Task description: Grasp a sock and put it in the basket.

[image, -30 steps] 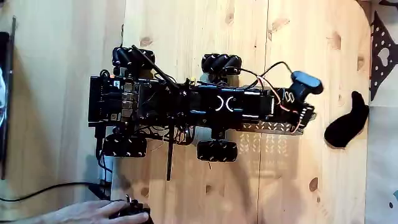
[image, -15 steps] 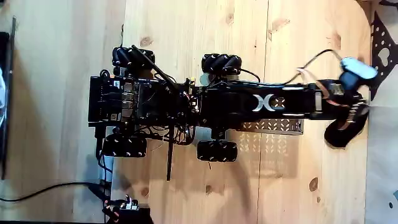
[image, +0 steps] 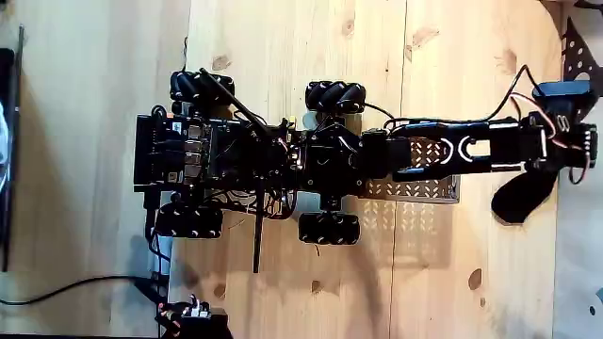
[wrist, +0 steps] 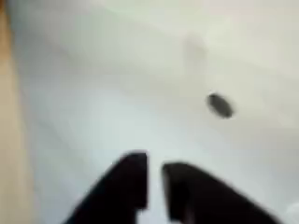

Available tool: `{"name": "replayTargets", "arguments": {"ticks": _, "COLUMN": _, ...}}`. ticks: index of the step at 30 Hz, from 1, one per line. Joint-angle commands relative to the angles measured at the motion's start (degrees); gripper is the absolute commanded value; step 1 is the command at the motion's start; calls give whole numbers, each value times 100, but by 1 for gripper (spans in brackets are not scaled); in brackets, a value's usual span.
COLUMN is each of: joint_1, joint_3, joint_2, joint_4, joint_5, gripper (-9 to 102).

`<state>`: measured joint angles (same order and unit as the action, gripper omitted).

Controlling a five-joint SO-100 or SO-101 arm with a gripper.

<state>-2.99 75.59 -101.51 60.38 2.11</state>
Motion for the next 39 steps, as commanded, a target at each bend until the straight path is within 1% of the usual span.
{"name": "replayTargets", "arguments": {"ticks": 1, "joint_1": 114, "joint_3": -246, "joint_2": 79, "joint_4": -123, "joint_5": 246, "gripper": 0}}
{"name": "replayTargets", "arguments": {"ticks": 3, "joint_1": 211, "joint_3": -246, "joint_2": 246, "joint_4": -114, "joint_5": -97, "gripper": 1}}
{"name": "replayTargets", "arguments": {"ticks": 5, "joint_1": 202, "joint_3": -246, "joint_2": 396, "joint_4": -79, "joint_5": -44, "gripper": 1}}
{"name": "replayTargets", "arguments": {"ticks": 7, "joint_1": 193, "joint_3": -246, "joint_2": 536, "joint_4": -123, "joint_5": -97, "gripper": 5}}
{"name": "replayTargets", "arguments": {"ticks": 8, "joint_1": 176, "joint_3": -255, "joint_2": 615, "joint_4": -123, "joint_5": -229, "gripper": 5}}
{"name": "replayTargets", "arguments": {"ticks": 9, "joint_1": 176, "joint_3": -255, "joint_2": 694, "joint_4": -114, "joint_5": -571, "gripper": 5}}
{"name": "replayTargets", "arguments": {"ticks": 11, "joint_1": 123, "joint_3": -255, "joint_2": 844, "joint_4": -114, "joint_5": -712, "gripper": 5}}
{"name": "replayTargets", "arguments": {"ticks": 12, "joint_1": 70, "joint_3": -264, "joint_2": 896, "joint_4": -53, "joint_5": -642, "gripper": 7}}
{"name": "replayTargets", "arguments": {"ticks": 13, "joint_1": 44, "joint_3": -264, "joint_2": 949, "joint_4": 26, "joint_5": -650, "gripper": 15}}
{"name": "replayTargets", "arguments": {"ticks": 18, "joint_1": -18, "joint_3": -571, "joint_2": 1617, "joint_4": 387, "joint_5": -457, "gripper": 25}}
{"name": "replayTargets", "arguments": {"ticks": 21, "joint_1": 0, "joint_3": -677, "joint_2": 2153, "joint_4": 404, "joint_5": -396, "gripper": 30}}
{"name": "replayTargets", "arguments": {"ticks": 25, "joint_1": 26, "joint_3": -791, "joint_2": 2716, "joint_4": 264, "joint_5": -281, "gripper": 33}}
{"name": "replayTargets", "arguments": {"ticks": 33, "joint_1": 105, "joint_3": -976, "joint_2": 3586, "joint_4": -220, "joint_5": -211, "gripper": 33}}
{"name": "replayTargets", "arguments": {"ticks": 39, "joint_1": 88, "joint_3": -1239, "joint_2": 4271, "joint_4": -334, "joint_5": -79, "gripper": 33}}
